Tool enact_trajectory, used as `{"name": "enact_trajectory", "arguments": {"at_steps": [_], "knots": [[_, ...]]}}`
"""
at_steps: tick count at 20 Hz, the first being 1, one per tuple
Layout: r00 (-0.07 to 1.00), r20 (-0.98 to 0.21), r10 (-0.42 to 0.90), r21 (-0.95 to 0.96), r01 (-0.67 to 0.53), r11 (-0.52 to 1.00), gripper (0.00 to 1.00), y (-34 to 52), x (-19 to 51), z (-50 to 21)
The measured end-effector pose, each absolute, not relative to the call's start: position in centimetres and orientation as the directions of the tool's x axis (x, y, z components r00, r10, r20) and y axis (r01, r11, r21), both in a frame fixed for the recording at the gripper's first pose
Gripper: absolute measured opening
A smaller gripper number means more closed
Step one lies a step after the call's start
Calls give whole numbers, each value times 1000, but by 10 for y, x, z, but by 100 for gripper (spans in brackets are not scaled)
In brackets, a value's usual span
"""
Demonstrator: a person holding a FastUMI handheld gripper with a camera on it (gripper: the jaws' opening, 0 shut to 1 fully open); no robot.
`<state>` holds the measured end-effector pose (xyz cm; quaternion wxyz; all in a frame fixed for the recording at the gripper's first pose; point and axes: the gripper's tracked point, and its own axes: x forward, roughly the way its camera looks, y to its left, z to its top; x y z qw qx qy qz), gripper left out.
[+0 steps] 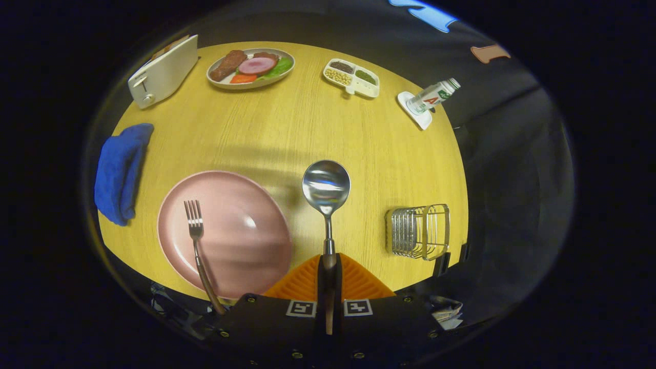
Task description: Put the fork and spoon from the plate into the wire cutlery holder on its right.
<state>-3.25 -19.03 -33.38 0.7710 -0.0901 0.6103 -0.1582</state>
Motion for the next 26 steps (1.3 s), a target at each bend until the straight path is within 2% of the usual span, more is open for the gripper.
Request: {"name": "enact_trajectory", "arguments": {"at_steps": [12,22,26], "knots": [[82,-897,-433,-398,275,875,5,-306,-76,-319],[-44,-927,-373,-370,283,885,5,-346,-107,-334],[-85,-940,-330,-340,249,907,5,-348,-108,-346]]}}
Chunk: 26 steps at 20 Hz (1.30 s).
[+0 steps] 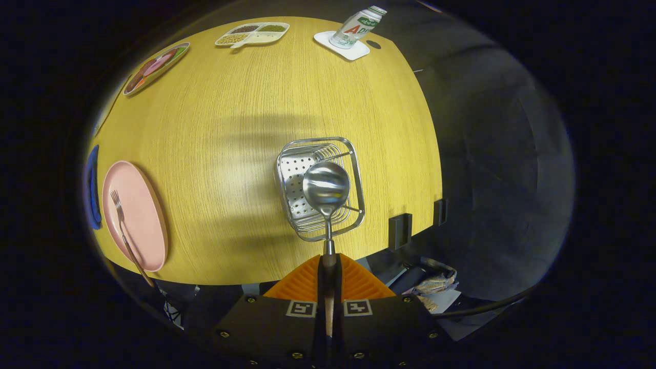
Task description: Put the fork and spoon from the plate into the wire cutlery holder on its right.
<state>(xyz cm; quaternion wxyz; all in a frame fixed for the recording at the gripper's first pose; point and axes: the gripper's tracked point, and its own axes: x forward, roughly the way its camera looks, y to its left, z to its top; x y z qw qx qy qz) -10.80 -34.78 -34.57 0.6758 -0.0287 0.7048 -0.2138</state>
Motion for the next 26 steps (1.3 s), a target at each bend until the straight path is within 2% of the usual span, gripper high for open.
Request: {"name": "enact_trajectory", "arguments": {"at_steps": [11,17,19,20,24,26], "knots": [[-120,-944,-306,-327,244,913,6,-350,-101,-351],[-87,-936,-342,-353,226,908,18,-354,-95,-344],[-37,-944,-328,-327,254,910,44,-348,-89,-345],[-12,-944,-329,-321,266,909,65,-346,-83,-341],[42,-942,-332,-306,289,907,96,-340,-76,-333],[60,-939,-338,-308,287,907,96,-335,-70,-328]]}}
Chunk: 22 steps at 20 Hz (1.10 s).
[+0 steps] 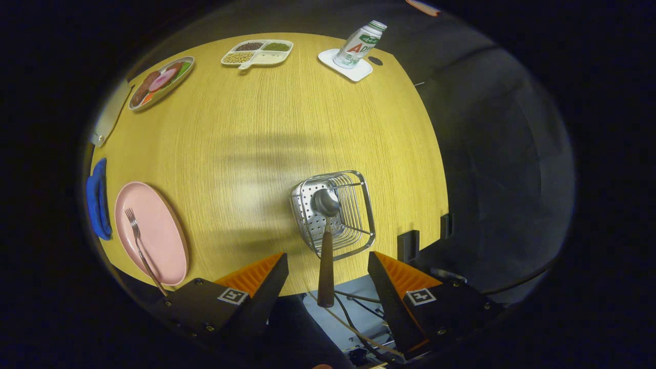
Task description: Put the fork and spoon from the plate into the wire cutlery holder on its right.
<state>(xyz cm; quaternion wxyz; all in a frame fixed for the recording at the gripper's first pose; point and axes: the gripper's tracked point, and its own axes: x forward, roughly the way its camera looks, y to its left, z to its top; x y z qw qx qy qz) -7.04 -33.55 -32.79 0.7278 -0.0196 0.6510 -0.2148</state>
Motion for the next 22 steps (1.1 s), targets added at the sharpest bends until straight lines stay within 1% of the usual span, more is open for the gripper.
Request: {"name": "enact_trajectory", "arguments": {"at_steps": [3,6,14,16,22], "knots": [[99,-935,-341,-301,290,909,96,-325,-62,-321],[108,-928,-356,-313,294,903,96,-311,-58,-313],[138,-921,-363,-313,291,904,96,-238,-37,-298],[153,-923,-353,-304,271,913,96,-216,-32,-299],[165,-931,-325,-300,160,940,96,-153,-29,-311]]}}
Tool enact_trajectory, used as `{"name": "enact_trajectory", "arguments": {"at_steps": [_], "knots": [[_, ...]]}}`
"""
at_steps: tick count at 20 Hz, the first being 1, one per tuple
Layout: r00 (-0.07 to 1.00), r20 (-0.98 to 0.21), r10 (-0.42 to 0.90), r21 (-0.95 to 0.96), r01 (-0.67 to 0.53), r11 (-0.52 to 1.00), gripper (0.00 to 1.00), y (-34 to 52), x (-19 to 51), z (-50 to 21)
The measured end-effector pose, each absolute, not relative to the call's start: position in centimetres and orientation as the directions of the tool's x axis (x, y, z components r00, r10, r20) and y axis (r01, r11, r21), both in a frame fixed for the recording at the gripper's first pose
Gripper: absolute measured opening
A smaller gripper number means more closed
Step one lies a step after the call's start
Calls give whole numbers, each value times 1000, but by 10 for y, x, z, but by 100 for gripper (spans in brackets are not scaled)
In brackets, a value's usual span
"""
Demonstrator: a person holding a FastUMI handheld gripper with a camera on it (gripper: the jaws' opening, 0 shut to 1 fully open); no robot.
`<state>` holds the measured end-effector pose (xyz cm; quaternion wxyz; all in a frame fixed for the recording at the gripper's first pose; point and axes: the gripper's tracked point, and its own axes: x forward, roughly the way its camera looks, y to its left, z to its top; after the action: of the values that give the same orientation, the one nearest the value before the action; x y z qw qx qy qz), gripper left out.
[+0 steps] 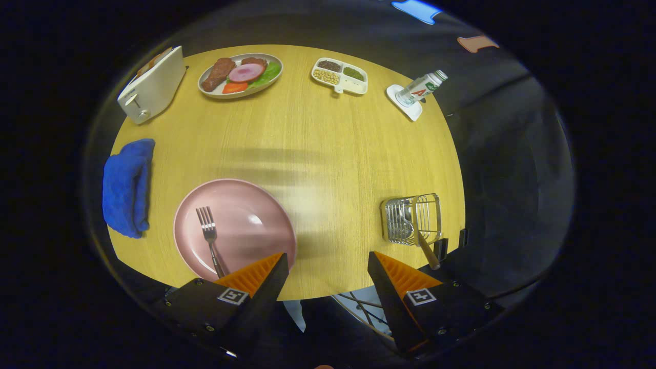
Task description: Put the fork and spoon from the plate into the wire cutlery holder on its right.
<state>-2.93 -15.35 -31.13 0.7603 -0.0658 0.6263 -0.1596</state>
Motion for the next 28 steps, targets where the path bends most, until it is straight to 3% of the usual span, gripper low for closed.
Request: {"name": "enact_trajectory", "arguments": {"at_steps": [14,28], "knots": [[147,-965,-216,-220,-12,975,96,-57,-39,-351],[131,-982,-134,-140,-35,990,96,-29,-48,-397]]}}
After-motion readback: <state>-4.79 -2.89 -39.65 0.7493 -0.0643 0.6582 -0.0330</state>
